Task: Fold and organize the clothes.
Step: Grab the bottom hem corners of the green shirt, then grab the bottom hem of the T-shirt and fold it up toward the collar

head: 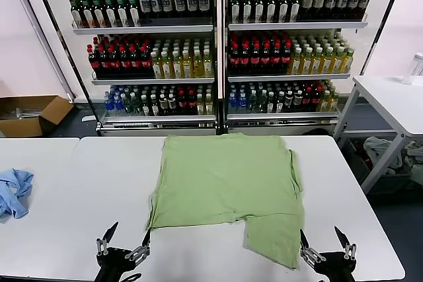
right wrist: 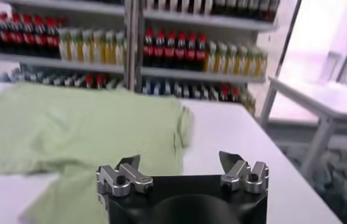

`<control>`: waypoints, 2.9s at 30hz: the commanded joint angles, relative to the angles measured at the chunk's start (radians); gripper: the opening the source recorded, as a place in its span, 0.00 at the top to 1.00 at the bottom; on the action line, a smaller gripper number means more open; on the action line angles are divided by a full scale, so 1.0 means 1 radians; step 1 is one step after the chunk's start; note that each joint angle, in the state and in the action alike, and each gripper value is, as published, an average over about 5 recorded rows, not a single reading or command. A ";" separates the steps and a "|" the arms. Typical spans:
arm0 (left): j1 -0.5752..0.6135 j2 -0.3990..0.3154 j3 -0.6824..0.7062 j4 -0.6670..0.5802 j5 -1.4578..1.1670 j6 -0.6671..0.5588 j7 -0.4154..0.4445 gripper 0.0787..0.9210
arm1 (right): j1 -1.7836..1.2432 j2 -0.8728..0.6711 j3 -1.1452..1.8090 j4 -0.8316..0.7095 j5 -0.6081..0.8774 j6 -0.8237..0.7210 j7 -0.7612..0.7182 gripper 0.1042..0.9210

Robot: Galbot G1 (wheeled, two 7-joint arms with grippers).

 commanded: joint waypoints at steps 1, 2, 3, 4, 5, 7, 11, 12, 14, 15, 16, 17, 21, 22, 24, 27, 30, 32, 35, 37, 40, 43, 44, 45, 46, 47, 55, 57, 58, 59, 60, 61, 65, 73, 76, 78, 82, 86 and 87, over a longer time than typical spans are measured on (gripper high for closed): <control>-0.147 0.025 -0.022 -0.035 -0.181 0.295 0.030 0.12 | 0.005 -0.002 -0.016 0.001 0.040 -0.120 0.026 0.12; -0.155 0.026 -0.025 -0.029 -0.189 0.296 0.035 0.12 | 0.005 0.000 -0.018 0.000 0.038 -0.121 0.023 0.12; -0.161 0.026 -0.026 -0.022 -0.195 0.296 0.038 0.12 | 0.006 0.001 -0.020 -0.001 0.039 -0.123 0.019 0.12; -0.166 0.026 -0.025 -0.014 -0.200 0.295 0.041 0.12 | 0.009 0.003 -0.023 -0.002 0.041 -0.128 0.016 0.12; -0.171 0.025 -0.022 -0.006 -0.203 0.294 0.043 0.12 | 0.013 0.005 -0.025 -0.004 0.043 -0.135 0.012 0.12; -0.178 0.022 -0.014 0.009 -0.205 0.293 0.045 0.12 | 0.025 0.009 -0.030 -0.009 0.049 -0.153 0.004 0.12; -0.198 0.006 0.005 0.026 -0.206 0.293 0.052 0.12 | 0.056 0.020 -0.044 -0.019 0.058 -0.181 -0.009 0.12; -0.203 0.001 0.009 0.030 -0.206 0.294 0.055 0.12 | 0.062 0.022 -0.048 -0.021 0.058 -0.183 -0.011 0.12; -0.217 -0.008 0.016 0.047 -0.207 0.297 0.060 0.12 | 0.072 0.025 -0.054 -0.025 0.056 -0.185 -0.017 0.12; -0.224 -0.010 0.018 0.058 -0.209 0.299 0.062 0.12 | 0.075 0.026 -0.057 -0.027 0.055 -0.185 -0.020 0.12; -0.231 -0.013 0.020 0.070 -0.213 0.300 0.063 0.12 | 0.079 0.028 -0.058 -0.028 0.054 -0.184 -0.024 0.12; -0.238 -0.014 0.020 0.082 -0.218 0.301 0.063 0.12 | 0.083 0.029 -0.059 -0.030 0.052 -0.183 -0.028 0.12; -0.258 -0.017 0.020 0.105 -0.241 0.303 0.071 0.12 | 0.100 0.035 -0.065 -0.036 0.051 -0.171 -0.046 0.12; -0.265 -0.018 0.022 0.111 -0.247 0.305 0.074 0.12 | 0.105 0.038 -0.068 -0.038 0.051 -0.168 -0.050 0.12; -0.280 -0.023 0.029 0.127 -0.258 0.309 0.079 0.12 | 0.113 0.044 -0.076 -0.043 0.050 -0.168 -0.054 0.12; -0.302 -0.032 0.047 0.154 -0.269 0.313 0.083 0.12 | 0.120 0.050 -0.086 -0.051 0.046 -0.165 -0.059 0.12; -0.319 -0.038 0.060 0.173 -0.275 0.313 0.089 0.12 | 0.125 0.054 -0.089 -0.057 0.039 -0.161 -0.064 0.12; -0.333 -0.039 0.065 0.186 -0.283 0.311 0.092 0.12 | 0.130 0.056 -0.091 -0.061 0.036 -0.160 -0.069 0.12; -0.359 -0.040 0.068 0.214 -0.298 0.308 0.096 0.12 | 0.139 0.062 -0.098 -0.074 0.032 -0.157 -0.075 0.12; -0.372 -0.041 0.070 0.231 -0.307 0.305 0.098 0.12 | 0.146 0.067 -0.104 -0.085 0.030 -0.156 -0.078 0.12; -0.382 -0.043 0.073 0.247 -0.312 0.300 0.102 0.12 | 0.156 0.071 -0.113 -0.100 0.028 -0.152 -0.082 0.12; -0.383 -0.045 0.077 0.256 -0.312 0.293 0.106 0.12 | 0.165 0.071 -0.118 -0.113 0.027 -0.151 -0.086 0.12; -0.383 -0.046 0.078 0.258 -0.311 0.289 0.107 0.12 | 0.168 0.071 -0.119 -0.118 0.028 -0.150 -0.087 0.12; -0.382 -0.047 0.078 0.260 -0.310 0.286 0.107 0.12 | 0.170 0.070 -0.119 -0.122 0.028 -0.150 -0.088 0.12; -0.381 -0.047 0.078 0.260 -0.309 0.283 0.109 0.12 | 0.173 0.069 -0.119 -0.126 0.029 -0.150 -0.089 0.12; -0.379 -0.046 0.078 0.259 -0.308 0.281 0.110 0.13 | 0.175 0.068 -0.120 -0.131 0.030 -0.150 -0.090 0.12; -0.372 -0.046 0.079 0.263 -0.309 0.275 0.120 0.37 | 0.181 0.069 -0.145 -0.164 0.029 -0.147 -0.098 0.28; -0.369 -0.045 0.080 0.264 -0.309 0.273 0.122 0.44 | 0.179 0.069 -0.154 -0.169 0.027 -0.146 -0.100 0.35; -0.368 -0.046 0.080 0.264 -0.308 0.272 0.123 0.47 | 0.178 0.069 -0.157 -0.172 0.025 -0.145 -0.100 0.39; -0.366 -0.046 0.081 0.265 -0.308 0.271 0.124 0.50 | 0.177 0.069 -0.161 -0.176 0.023 -0.143 -0.100 0.42; -0.365 -0.046 0.082 0.265 -0.307 0.270 0.125 0.55 | 0.177 0.069 -0.164 -0.180 0.022 -0.141 -0.100 0.45; -0.365 -0.046 0.082 0.265 -0.306 0.269 0.126 0.58 | 0.177 0.070 -0.167 -0.183 0.020 -0.138 -0.100 0.50; -0.359 -0.045 0.083 0.261 -0.299 0.263 0.131 0.71 | 0.178 0.072 -0.171 -0.181 0.016 -0.122 -0.098 0.63; -0.342 -0.036 0.077 0.237 -0.271 0.222 0.143 0.97 | 0.187 0.068 -0.141 -0.131 0.010 -0.105 -0.102 0.92; -0.339 -0.032 0.074 0.222 -0.268 0.212 0.143 0.99 | 0.192 0.065 -0.124 -0.118 0.007 -0.094 -0.100 0.98; -0.337 -0.029 0.069 0.207 -0.270 0.204 0.140 0.99 | 0.193 0.061 -0.110 -0.103 0.004 -0.084 -0.099 0.99; -0.328 -0.021 0.054 0.173 -0.281 0.195 0.135 0.99 | 0.192 0.046 -0.080 -0.058 -0.003 -0.067 -0.097 0.99; -0.319 -0.009 0.040 0.138 -0.293 0.187 0.132 0.99 | 0.203 0.032 -0.051 -0.015 -0.009 -0.063 -0.093 0.99; -0.320 -0.006 0.038 0.131 -0.298 0.185 0.131 0.99 | 0.209 0.029 -0.046 -0.008 -0.009 -0.063 -0.093 0.99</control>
